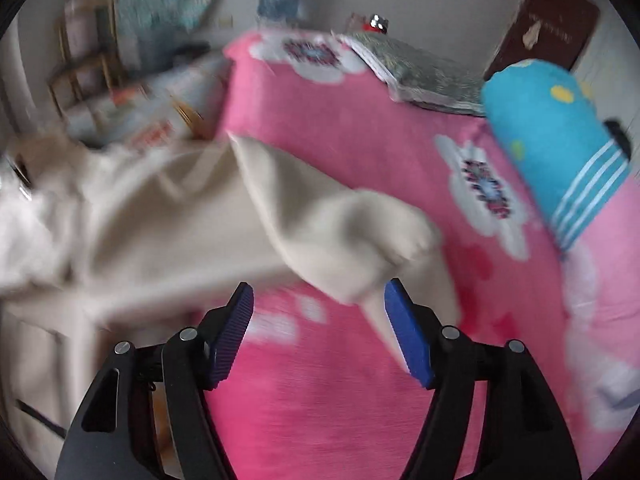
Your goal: Fold large clothes
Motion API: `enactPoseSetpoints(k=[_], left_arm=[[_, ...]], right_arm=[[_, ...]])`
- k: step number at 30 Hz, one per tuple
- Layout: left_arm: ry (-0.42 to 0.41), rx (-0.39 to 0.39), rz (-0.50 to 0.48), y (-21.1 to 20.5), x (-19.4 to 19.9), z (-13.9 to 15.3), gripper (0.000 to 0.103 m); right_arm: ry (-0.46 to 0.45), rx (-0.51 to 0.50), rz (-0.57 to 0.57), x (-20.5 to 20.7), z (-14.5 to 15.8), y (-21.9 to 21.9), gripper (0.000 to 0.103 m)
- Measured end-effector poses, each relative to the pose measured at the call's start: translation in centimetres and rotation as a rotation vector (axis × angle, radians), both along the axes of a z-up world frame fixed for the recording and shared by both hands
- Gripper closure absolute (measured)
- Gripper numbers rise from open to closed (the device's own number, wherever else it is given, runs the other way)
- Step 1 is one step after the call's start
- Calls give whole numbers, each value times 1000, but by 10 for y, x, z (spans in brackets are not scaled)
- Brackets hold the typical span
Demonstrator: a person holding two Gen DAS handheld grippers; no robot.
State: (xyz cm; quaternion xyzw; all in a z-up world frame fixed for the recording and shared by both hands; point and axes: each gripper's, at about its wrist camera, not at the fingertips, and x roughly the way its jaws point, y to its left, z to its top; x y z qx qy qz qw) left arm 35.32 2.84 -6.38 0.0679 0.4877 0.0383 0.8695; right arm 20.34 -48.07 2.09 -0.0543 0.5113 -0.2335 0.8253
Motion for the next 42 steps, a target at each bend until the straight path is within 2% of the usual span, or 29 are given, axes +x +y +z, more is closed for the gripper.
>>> enactPoseSetpoints(k=[3,5,7,8,9,14,17,21,25,28,32,35,36,38,40,41,42], left_arm=[[1,-28,5,4,0,-1,6],[7,-31,1,5,1,-1,6],[19,-35,1,5,2,-1,6],[23,-36,2,5,3,-1,6],[26,-38,2,5,3,-1,6],[27,-40,-10,6,4,-1,6],[56,-68,-8,10,8,-1,6],[79,-111,-9,16,13,-3,6],[62,-128,-29,18,10,-5,6],[65,-132,-43,18,12,-5,6],[56,-161,-76,22,7,0,7],[11,-191,-102,30,-9,14,7],[-10,-202,-112,34,-17,20,7],[-36,-230,-130,40,-30,30,7],[-59,-252,-151,46,-41,38,7],[-66,-260,-157,50,-47,42,7],[-70,-269,-163,51,-50,44,7]], right_arm=[[67,-96,-37,5,-27,-11,36],[73,-117,-62,5,-36,-19,38],[63,-88,-94,2,-33,-24,66],[56,-69,-120,1,-28,-28,91],[28,-39,-137,-3,-19,-29,95],[-106,167,-146,-23,40,-23,98],[-204,346,-102,-31,84,-3,98],[-310,597,13,-28,138,38,98],[-344,728,156,-6,169,93,98],[-337,838,249,24,175,141,98],[-282,942,323,76,161,204,98],[-195,1016,336,119,127,252,97],[-149,1034,337,134,107,271,95],[-69,1024,333,155,77,301,94],[22,975,327,173,38,328,84],[54,978,324,177,23,337,73],[81,1002,317,180,7,345,67]])
